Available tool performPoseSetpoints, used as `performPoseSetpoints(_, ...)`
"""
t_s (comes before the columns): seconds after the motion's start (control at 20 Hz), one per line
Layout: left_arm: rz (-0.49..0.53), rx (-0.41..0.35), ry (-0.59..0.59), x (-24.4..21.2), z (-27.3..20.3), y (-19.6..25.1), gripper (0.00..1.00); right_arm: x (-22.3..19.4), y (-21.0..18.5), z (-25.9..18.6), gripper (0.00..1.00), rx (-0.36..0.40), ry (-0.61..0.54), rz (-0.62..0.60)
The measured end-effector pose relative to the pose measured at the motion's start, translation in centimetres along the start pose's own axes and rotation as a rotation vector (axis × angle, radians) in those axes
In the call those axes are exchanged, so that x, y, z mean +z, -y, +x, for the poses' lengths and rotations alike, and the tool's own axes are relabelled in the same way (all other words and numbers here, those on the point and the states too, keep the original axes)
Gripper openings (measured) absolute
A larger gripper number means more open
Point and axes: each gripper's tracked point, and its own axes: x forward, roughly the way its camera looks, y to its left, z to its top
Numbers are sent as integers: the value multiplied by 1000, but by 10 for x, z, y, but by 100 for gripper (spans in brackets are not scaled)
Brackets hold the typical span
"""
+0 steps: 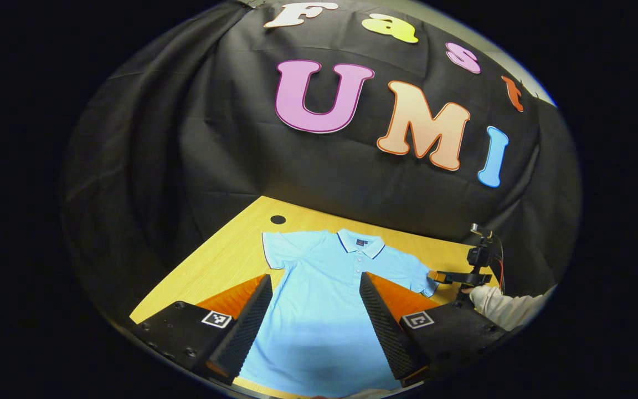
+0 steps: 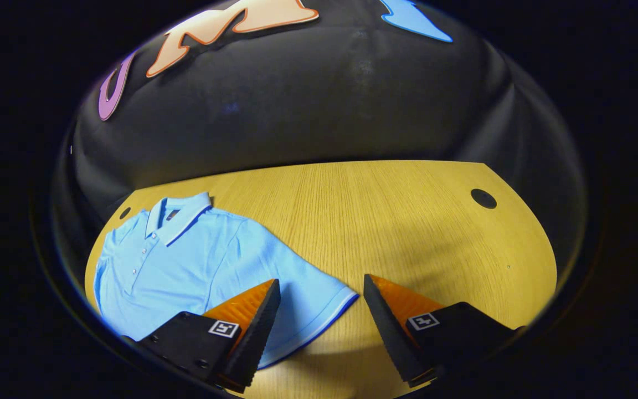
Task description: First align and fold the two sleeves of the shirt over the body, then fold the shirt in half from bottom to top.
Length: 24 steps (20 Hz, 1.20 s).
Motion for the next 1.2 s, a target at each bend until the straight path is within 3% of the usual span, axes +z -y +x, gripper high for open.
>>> performPoseSetpoints(0.2, -13, -10, -10, -2, 6, 6, 95, 1, -3, 0, 71, 4, 10, -10)
performPoseSetpoints(0.25, -8, -8, -8, -2, 5, 6, 95, 0, -7, 0, 54, 14, 7, -4)
performPoseSetpoints(0.45, 2, -12, 2, 0, 4, 6, 95, -3, -17, -4, 11, 16, -15, 13)
performPoseSetpoints(0.65, -16, -13, 2, -1, 5, 4, 95, 17, -51, -18, 8, 71, 37, 48)
performPoseSetpoints(0.95, -24, -17, -1, -8, 4, 1, 95, 51, -160, -37, 7, 294, 100, 104)
performPoseSetpoints(1.2, -32, -50, -3, -16, 1, 10, 95, 40, -241, -30, 8, 421, 60, 130)
